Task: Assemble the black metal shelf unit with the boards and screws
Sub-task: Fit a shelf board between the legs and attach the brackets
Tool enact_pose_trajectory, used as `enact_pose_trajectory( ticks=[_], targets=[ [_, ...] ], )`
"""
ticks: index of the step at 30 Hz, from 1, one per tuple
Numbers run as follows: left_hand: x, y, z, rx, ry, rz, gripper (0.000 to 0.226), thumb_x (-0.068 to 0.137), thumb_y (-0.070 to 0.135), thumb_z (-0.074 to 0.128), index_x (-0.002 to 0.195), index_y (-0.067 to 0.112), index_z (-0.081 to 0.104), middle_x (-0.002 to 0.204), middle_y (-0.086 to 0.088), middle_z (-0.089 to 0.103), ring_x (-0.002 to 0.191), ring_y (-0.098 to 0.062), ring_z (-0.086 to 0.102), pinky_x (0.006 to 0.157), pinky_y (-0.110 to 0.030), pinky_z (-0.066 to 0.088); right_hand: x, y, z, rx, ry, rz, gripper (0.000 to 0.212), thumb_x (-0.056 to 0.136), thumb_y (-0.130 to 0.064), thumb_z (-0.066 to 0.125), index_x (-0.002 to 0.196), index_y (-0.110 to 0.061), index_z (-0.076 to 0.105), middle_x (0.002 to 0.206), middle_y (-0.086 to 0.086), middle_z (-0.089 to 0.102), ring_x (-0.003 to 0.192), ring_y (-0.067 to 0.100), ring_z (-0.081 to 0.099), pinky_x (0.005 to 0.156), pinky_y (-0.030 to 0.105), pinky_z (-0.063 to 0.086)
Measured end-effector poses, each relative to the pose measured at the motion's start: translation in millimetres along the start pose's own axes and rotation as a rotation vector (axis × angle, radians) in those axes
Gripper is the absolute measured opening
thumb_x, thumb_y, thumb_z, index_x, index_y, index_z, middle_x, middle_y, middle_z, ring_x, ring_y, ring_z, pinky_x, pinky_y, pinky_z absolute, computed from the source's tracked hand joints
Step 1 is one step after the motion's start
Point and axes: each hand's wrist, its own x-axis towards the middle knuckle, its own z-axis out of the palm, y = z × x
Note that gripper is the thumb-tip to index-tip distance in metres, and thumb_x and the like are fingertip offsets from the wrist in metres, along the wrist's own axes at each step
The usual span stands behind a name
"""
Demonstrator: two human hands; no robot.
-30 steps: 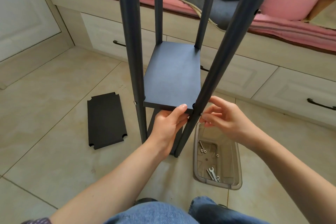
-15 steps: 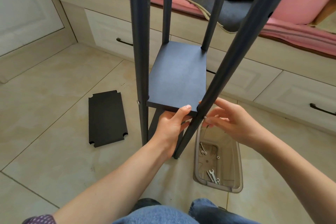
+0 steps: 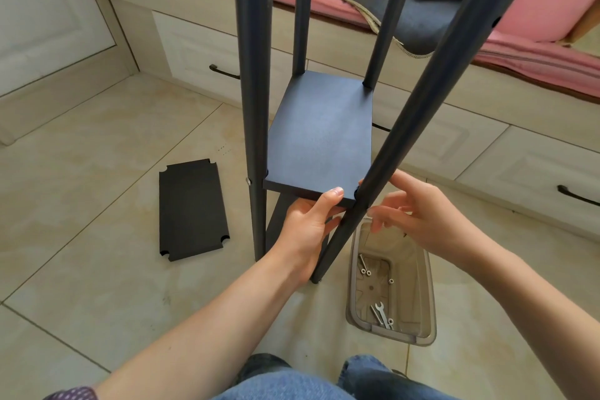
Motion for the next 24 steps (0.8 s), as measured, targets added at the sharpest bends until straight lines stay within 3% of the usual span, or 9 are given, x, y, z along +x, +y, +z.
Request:
enact_pose_trajectory(
  ticks=[4, 8, 15, 18, 24],
  targets=[
    [-1.5, 0.9, -0.3, -0.033, -0.027, 0.010, 0.014, 0.101, 0.028, 0.056, 0.102, 0.019, 0.066, 0.093, 0.003, 0.076, 0.091, -0.012, 0.073, 0.074, -0.015, 0.054, -0.3, 2.4, 0.9, -0.029, 0.033, -0.005, 0.041, 0.091, -0.019, 0.067, 0.128, -0.030, 0.054, 0.075, -0.009, 0.071, 0.072, 0.007, 0.067, 0.071, 0.014, 0.049],
    [-3.4, 3.0, 0.7, -0.074, -0.062, -0.006, 0.014, 0.103, 0.025, 0.053, 0.104, 0.018, 0.065, 0.094, 0.002, 0.077, 0.090, -0.010, 0.073, 0.075, -0.014, 0.054, 0.2, 6.8, 4.1, -0.016, 0.081, -0.006, 0.034, 0.088, -0.017, 0.069, 0.117, -0.033, 0.060, 0.083, -0.007, 0.061, 0.075, 0.012, 0.059, 0.071, 0.018, 0.050],
    [-3.8, 5.3, -1.3, -0.060, -0.082, -0.012, 0.015, 0.104, 0.025, 0.051, 0.107, 0.019, 0.065, 0.100, 0.001, 0.076, 0.097, -0.012, 0.073, 0.078, -0.016, 0.054, 13.1, 2.8, -12.0, -0.066, -0.034, -0.063, 0.030, 0.083, -0.018, 0.074, 0.108, -0.032, 0.065, 0.101, -0.003, 0.056, 0.088, 0.013, 0.054, 0.077, 0.027, 0.055],
    [-2.6, 4.5, -3.1, -0.004, -0.037, 0.011, 0.016, 0.102, 0.026, 0.054, 0.109, 0.018, 0.065, 0.106, -0.004, 0.076, 0.103, -0.019, 0.072, 0.082, -0.020, 0.056, 15.4, 1.3, -12.2, -0.098, -0.048, -0.062, 0.032, 0.084, -0.020, 0.074, 0.111, -0.033, 0.064, 0.107, -0.006, 0.056, 0.093, 0.009, 0.055, 0.080, 0.029, 0.055],
    [-4.6, 1.4, -3.4, 0.056, -0.013, 0.013, 0.025, 0.099, 0.034, 0.056, 0.113, 0.016, 0.065, 0.108, -0.008, 0.076, 0.103, -0.023, 0.072, 0.075, -0.019, 0.056, 8.5, 0.6, -6.4, -0.052, -0.051, -0.058, 0.041, 0.086, -0.019, 0.071, 0.111, -0.048, 0.056, 0.110, -0.008, 0.060, 0.095, 0.009, 0.059, 0.083, 0.031, 0.056]
  ],
)
